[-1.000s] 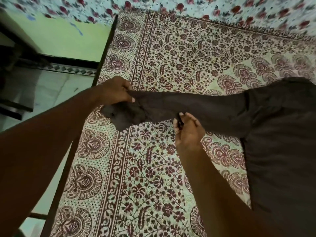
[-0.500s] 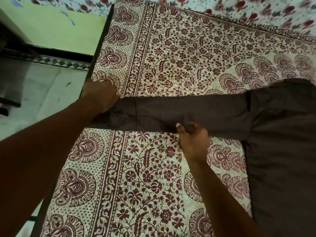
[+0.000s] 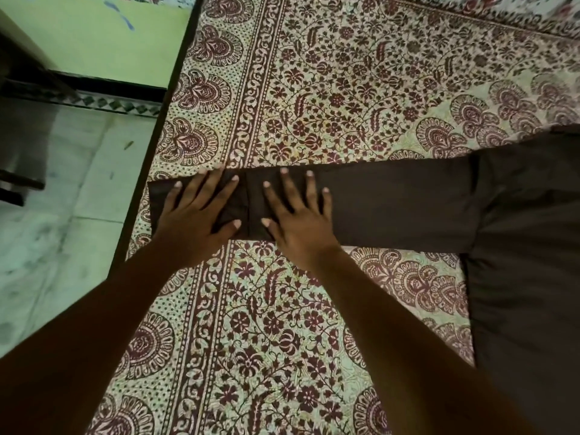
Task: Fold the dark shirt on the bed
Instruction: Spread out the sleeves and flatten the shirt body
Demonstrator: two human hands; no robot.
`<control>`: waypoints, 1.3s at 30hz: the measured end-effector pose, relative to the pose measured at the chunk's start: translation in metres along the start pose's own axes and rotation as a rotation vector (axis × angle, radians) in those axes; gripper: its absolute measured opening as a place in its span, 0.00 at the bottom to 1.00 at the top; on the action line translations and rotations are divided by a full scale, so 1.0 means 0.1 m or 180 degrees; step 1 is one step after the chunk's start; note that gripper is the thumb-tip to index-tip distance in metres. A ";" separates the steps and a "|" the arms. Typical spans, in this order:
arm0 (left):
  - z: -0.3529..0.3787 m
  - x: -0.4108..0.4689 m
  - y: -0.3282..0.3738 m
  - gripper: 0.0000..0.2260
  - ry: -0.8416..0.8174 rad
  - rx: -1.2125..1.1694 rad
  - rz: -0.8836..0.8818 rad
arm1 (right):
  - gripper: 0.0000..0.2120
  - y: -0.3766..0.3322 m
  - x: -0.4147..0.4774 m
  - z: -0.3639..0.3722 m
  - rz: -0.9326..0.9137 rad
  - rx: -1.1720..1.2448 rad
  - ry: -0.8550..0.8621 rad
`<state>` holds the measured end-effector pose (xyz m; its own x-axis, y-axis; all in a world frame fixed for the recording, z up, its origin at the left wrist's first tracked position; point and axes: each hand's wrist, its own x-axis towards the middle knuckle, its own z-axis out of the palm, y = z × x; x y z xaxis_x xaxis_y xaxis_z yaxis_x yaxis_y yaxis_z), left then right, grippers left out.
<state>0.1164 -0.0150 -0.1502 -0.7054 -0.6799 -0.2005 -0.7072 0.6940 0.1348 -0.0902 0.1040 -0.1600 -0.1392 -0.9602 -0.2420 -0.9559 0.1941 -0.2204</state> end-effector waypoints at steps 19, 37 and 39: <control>-0.20 0.16 0.79 0.33 0.0137 -0.0227 -0.0665 | 0.33 1.12 -0.38 -0.36 0.0002 0.0433 0.0239; -0.12 0.88 3.73 0.23 0.0127 -0.0045 0.0105 | 0.34 3.09 -2.11 -0.28 0.2156 0.0741 0.1160; -0.09 1.12 3.96 0.24 0.0097 -0.0414 0.1010 | 0.37 3.21 -2.22 -0.18 0.2224 0.0585 0.0870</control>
<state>-0.2430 0.1815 -0.1107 -0.8909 -0.4431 -0.1000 -0.4512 0.8373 0.3089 -0.3707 0.3754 -0.1599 -0.7762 -0.6133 -0.1459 -0.5677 0.7807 -0.2614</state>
